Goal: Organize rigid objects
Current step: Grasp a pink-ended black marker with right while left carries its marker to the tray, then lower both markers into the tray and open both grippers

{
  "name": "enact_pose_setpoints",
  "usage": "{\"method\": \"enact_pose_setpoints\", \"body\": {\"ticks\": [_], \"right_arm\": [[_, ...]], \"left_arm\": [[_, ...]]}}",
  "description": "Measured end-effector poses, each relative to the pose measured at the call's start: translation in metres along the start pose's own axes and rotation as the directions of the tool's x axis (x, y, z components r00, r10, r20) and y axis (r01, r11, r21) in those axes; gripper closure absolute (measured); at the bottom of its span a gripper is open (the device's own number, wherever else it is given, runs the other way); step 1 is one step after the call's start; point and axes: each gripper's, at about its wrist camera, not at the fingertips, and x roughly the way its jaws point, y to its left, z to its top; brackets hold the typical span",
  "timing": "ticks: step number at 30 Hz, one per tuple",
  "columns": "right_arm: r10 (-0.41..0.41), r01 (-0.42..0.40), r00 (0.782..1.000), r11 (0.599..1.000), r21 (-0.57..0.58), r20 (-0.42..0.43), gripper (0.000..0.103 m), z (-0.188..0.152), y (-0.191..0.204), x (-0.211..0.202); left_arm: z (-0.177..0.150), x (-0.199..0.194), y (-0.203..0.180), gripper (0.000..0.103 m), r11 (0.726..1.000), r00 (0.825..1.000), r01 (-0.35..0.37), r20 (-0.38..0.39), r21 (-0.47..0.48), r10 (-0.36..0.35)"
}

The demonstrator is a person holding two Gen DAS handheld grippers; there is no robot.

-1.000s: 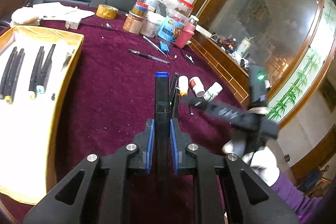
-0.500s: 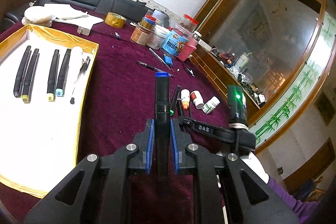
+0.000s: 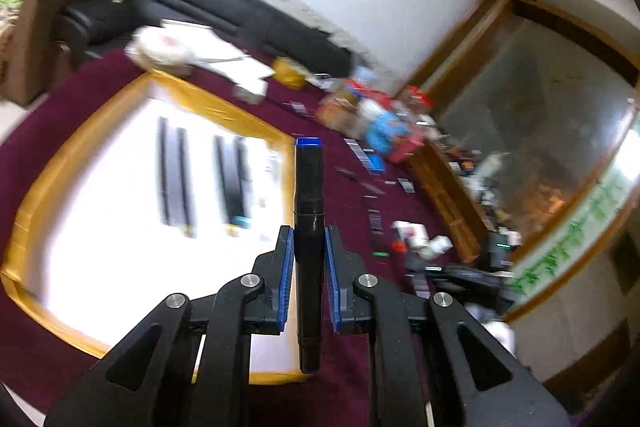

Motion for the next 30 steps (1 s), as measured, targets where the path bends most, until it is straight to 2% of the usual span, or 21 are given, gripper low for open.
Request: {"method": "enact_pose_setpoints", "body": {"ticks": [3,6,9,13,16,19,23,26,29,30], "right_arm": [[0.106,-0.106,0.994,0.994,0.011,-0.013,0.09,-0.001,0.015,-0.002],[0.157,-0.159,0.986,0.987,-0.021,-0.057,0.09,-0.001,0.046,0.013],[0.178,-0.185,0.978,0.981,-0.054,-0.104,0.09,-0.003,0.073,0.032],[0.19,-0.209,0.967,0.972,-0.103,-0.17,0.09,-0.008,0.114,0.064],[0.18,-0.211,0.962,0.968,-0.138,-0.207,0.09,-0.012,0.14,0.084],[0.165,-0.207,0.955,0.965,-0.159,-0.245,0.09,-0.016,0.159,0.106],[0.135,-0.192,0.947,0.966,-0.176,-0.291,0.089,-0.017,0.182,0.14],[0.094,-0.162,0.945,0.967,-0.199,-0.314,0.089,-0.016,0.197,0.163],[0.028,-0.112,0.95,0.96,-0.257,-0.31,0.089,-0.014,0.211,0.182],[0.011,-0.098,0.951,0.957,-0.271,-0.308,0.089,-0.013,0.215,0.187]], "left_arm": [[0.016,0.007,0.027,0.091,0.996,0.996,-0.089,-0.029,-0.019,0.089],[0.032,0.027,0.052,0.091,0.988,0.986,-0.145,-0.086,-0.056,0.14],[0.044,0.049,0.07,0.091,0.974,0.97,-0.218,-0.125,-0.067,0.209],[0.054,0.073,0.091,0.09,0.95,0.939,-0.309,-0.178,-0.056,0.295],[0.056,0.086,0.101,0.09,0.937,0.922,-0.345,-0.21,-0.057,0.327],[0.06,0.093,0.108,0.09,0.93,0.915,-0.362,-0.215,-0.062,0.342],[0.069,0.099,0.116,0.09,0.924,0.917,-0.37,-0.2,-0.098,0.346],[0.068,0.092,0.118,0.086,0.937,0.942,-0.311,-0.182,-0.16,0.282],[0.062,0.071,0.11,0.077,0.949,0.959,-0.272,-0.131,-0.162,0.252],[0.059,0.063,0.107,0.07,0.953,0.964,-0.256,-0.11,-0.162,0.24]]}}
